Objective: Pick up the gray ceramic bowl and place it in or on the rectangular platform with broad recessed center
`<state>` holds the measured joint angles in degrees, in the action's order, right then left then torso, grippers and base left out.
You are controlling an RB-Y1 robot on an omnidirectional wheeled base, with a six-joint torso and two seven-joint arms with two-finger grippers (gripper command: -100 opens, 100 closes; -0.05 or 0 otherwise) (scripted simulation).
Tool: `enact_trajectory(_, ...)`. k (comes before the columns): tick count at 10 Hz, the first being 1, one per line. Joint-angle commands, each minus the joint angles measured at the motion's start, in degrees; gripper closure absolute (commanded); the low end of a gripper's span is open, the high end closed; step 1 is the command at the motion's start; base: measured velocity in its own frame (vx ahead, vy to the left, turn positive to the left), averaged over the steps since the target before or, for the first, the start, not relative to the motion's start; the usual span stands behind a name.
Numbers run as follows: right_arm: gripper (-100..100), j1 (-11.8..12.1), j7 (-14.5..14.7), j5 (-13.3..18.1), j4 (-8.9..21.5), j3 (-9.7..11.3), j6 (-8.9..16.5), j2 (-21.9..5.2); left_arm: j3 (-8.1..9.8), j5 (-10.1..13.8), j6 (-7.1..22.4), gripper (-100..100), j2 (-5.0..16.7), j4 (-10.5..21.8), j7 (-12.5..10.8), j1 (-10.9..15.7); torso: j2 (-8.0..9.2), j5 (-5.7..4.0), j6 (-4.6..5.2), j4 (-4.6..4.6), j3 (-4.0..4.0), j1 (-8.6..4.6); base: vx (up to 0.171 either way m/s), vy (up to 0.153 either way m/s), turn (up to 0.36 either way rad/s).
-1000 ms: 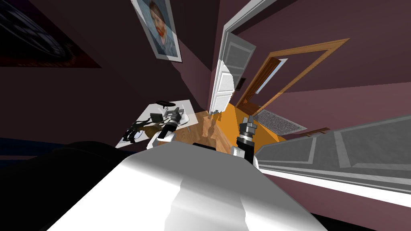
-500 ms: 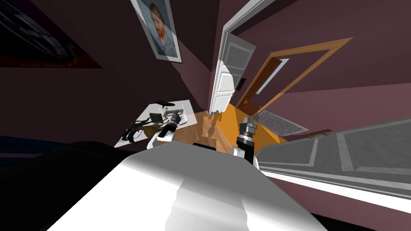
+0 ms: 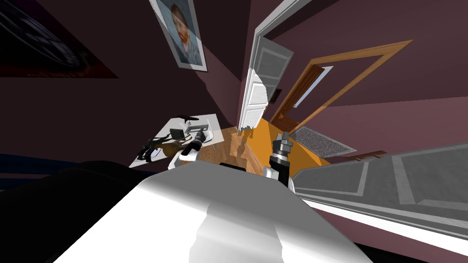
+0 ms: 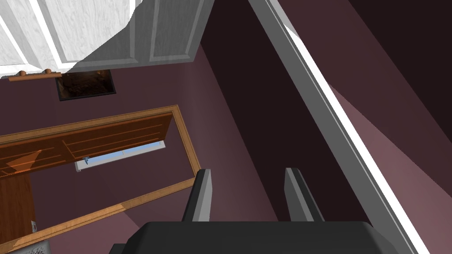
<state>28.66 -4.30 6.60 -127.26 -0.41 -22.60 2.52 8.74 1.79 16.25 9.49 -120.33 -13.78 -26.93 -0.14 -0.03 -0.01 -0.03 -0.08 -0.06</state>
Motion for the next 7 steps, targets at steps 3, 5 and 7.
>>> enact_trajectory(3, 0, 0.0, 0.0, 0.0, 0.0, 0.0, 0.0, 0.0, 0.99, 1.5, 5.3, -100, -0.2, 2.6, -0.7, 0.7, -0.05, 0.01, 0.01, -0.01, -0.03, 0.02, 0.052, -0.019, 0.063)
enact_trajectory(5, 0, 0.0, 0.0, 0.0, 0.0, 0.0, 0.0, 0.0, 1.4, 2.1, 8.4, -100, -0.4, 3.7, -0.8, 1.1, -0.07, 0.02, 0.01, -0.01, -0.04, 0.06, 0.061, -0.014, 0.047)
enact_trajectory(7, 0, 0.0, 0.0, 0.0, 0.0, 0.0, 0.0, 0.0, 1.79, 2.8, 11.6, -100, -0.6, 4.8, -0.9, 1.5, -0.22, 0.03, -0.01, -0.05, -0.12, 0.1, 0.092, -0.002, 0.091)
